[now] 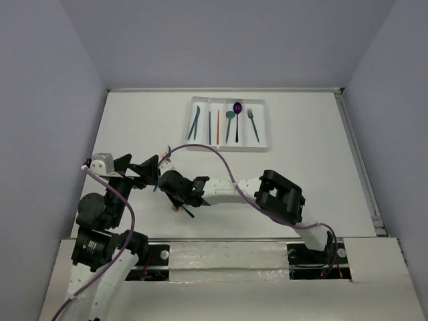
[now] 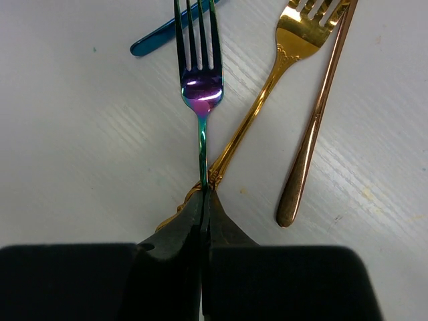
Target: Sort the eating utensils into containers
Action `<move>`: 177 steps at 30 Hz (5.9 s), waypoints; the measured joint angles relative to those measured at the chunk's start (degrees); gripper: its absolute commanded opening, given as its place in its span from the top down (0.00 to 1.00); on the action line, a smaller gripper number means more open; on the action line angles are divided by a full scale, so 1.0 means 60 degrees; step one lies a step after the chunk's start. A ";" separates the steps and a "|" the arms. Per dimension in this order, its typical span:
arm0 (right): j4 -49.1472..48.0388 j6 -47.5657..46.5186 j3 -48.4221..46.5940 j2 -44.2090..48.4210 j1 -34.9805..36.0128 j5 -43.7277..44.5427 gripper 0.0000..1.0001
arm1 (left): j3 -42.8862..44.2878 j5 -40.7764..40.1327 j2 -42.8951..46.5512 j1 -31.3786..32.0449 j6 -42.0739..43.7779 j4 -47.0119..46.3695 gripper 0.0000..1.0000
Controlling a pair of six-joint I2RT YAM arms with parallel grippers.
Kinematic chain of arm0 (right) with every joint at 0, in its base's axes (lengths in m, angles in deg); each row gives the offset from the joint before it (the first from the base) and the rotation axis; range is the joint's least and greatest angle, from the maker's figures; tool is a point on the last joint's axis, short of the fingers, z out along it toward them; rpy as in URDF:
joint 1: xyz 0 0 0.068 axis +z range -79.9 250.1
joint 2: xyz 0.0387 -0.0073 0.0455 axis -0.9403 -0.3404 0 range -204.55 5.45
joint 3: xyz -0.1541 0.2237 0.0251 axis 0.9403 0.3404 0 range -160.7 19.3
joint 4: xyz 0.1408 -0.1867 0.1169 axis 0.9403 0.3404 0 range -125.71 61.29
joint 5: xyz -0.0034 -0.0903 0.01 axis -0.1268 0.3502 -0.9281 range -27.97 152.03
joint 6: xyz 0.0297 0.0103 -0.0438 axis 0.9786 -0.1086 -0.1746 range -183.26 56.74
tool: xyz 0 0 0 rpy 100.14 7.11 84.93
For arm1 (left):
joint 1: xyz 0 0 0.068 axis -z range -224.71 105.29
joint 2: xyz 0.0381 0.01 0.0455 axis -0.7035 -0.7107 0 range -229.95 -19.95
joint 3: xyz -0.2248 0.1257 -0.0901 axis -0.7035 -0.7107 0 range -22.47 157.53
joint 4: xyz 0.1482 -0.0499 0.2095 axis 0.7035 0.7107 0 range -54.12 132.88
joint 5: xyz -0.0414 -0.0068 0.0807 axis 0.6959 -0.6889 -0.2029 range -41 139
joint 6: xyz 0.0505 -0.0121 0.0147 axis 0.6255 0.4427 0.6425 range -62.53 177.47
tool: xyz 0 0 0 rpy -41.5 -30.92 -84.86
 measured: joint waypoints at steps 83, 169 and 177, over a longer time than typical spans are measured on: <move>-0.2382 -0.0750 0.2907 0.4047 -0.7512 -0.2805 0.41 | 0.0000 0.0000 0.0186 0.0146 0.0000 0.0000 0.01; -0.1880 -0.0798 0.1096 0.2412 -0.8134 0.0291 1.00 | 0.0000 0.0127 0.0277 0.0149 -0.0004 0.0007 0.01; -0.1512 -0.0973 0.0284 0.0863 -0.8331 -0.0310 0.84 | 0.0000 0.0135 0.0273 0.0153 -0.0004 0.0007 0.01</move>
